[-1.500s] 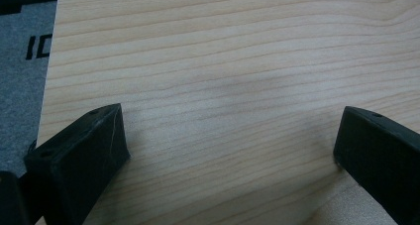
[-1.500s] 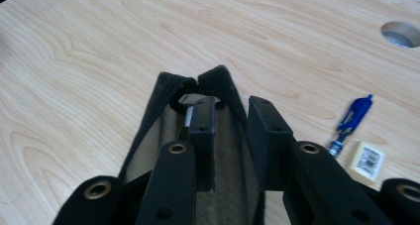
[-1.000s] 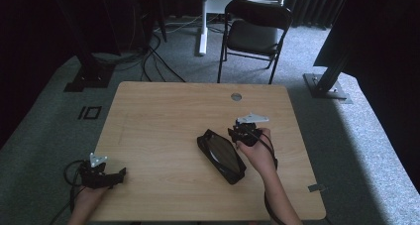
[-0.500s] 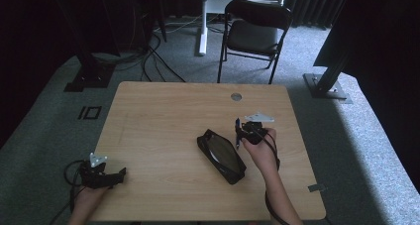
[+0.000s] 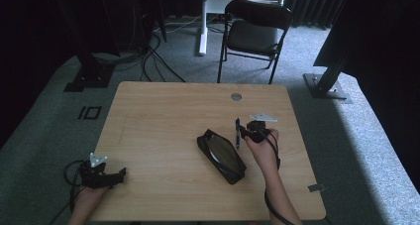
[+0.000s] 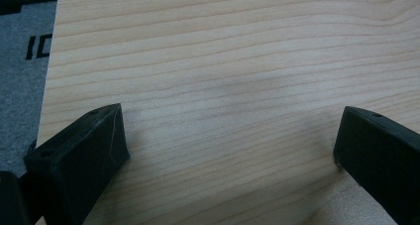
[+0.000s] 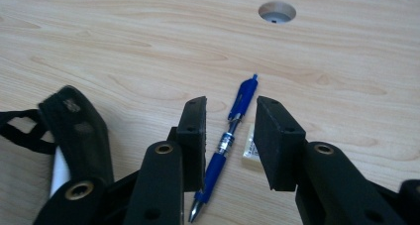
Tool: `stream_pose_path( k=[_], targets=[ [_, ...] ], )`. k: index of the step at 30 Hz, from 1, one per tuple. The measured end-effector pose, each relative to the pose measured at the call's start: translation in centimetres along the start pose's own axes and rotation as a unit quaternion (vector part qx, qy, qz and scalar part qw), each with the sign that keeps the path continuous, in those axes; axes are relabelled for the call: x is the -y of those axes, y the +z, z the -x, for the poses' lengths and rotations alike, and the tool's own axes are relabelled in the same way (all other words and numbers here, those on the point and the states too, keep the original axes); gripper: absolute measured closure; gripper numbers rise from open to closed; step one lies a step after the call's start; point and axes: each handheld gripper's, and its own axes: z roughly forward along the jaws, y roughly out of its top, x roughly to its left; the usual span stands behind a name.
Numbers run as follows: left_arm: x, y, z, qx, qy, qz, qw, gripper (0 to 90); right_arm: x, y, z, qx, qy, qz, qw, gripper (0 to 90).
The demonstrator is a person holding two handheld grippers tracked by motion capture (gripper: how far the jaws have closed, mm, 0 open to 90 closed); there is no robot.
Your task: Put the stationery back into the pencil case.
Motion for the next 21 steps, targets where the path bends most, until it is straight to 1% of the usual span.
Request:
stream_pose_path(
  k=[6, 13, 21],
  targets=[
    [0.0, 0.0, 0.0, 0.000, 0.000, 0.000, 1.0000, 0.4, 0.6, 1.0, 0.8, 0.010, 0.017, -0.013, 0.9997, 64.5],
    [0.0, 0.0, 0.0, 0.000, 0.000, 0.000, 1.0000, 0.4, 1.1, 2.1, 1.5, 0.021, 0.034, -0.015, 0.9991, 62.3],
    [0.0, 0.0, 0.0, 0.000, 0.000, 0.000, 1.0000, 0.4, 1.7, 3.2, 1.9, 0.025, 0.042, -0.026, 0.9985, 61.4]
  ],
)
